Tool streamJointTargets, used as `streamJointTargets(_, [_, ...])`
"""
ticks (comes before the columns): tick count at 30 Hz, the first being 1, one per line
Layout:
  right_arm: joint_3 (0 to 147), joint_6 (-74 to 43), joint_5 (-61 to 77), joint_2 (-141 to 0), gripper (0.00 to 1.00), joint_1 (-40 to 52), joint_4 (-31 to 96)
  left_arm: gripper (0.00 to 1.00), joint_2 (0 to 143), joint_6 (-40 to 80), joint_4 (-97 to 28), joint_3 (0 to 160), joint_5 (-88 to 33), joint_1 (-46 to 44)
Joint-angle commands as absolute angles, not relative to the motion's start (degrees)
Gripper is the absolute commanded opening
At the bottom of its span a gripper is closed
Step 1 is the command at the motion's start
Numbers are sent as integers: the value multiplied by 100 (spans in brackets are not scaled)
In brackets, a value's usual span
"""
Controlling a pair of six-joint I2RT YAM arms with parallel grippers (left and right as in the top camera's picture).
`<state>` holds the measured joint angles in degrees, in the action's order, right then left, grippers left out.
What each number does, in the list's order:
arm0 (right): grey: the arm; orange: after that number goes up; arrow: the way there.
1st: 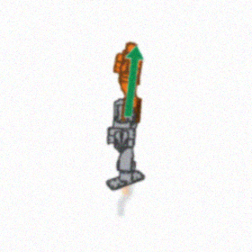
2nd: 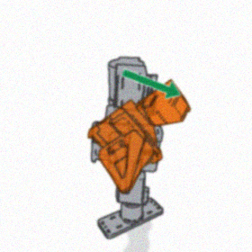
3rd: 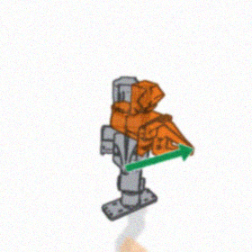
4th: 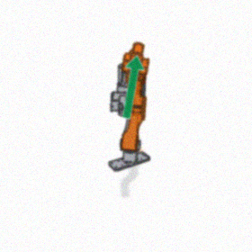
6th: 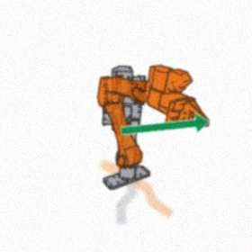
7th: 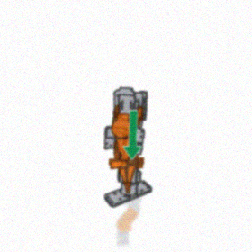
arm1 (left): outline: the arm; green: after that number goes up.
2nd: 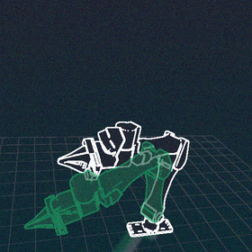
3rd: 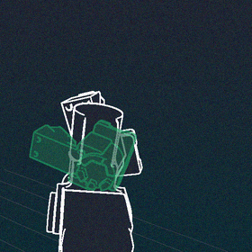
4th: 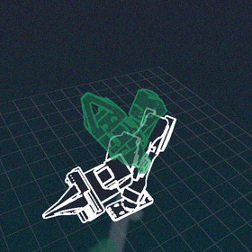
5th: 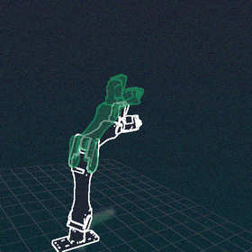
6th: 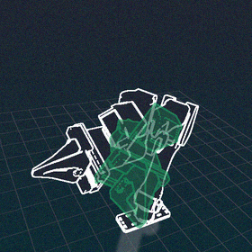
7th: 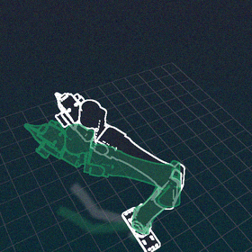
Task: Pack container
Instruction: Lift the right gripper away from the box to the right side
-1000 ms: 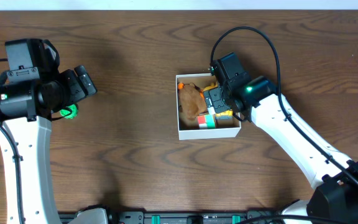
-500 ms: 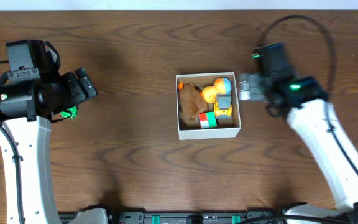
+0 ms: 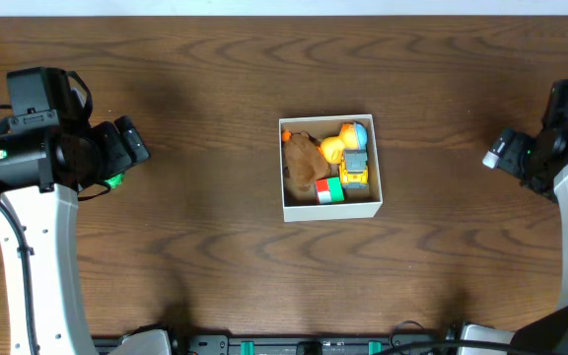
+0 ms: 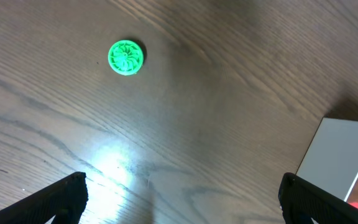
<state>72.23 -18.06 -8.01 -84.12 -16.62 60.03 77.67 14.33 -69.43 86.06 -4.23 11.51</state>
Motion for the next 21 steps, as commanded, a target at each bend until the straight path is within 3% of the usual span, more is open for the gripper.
streamJointTargets(1, [7004,-1990,-506,-8440,98,-1723,5907,98,7948,1516,-6982,8527,-336,1190])
streamJointTargets(12, [6958,-1966,-298,-8440,98,-1719,5931,98,8866,1706,-6956,8523,-353,2021])
streamJointTargets(21, [6958,-1918,-143,-8440,98,-1719,5894,98,10287,1616,-5972,8523,-1138,2563])
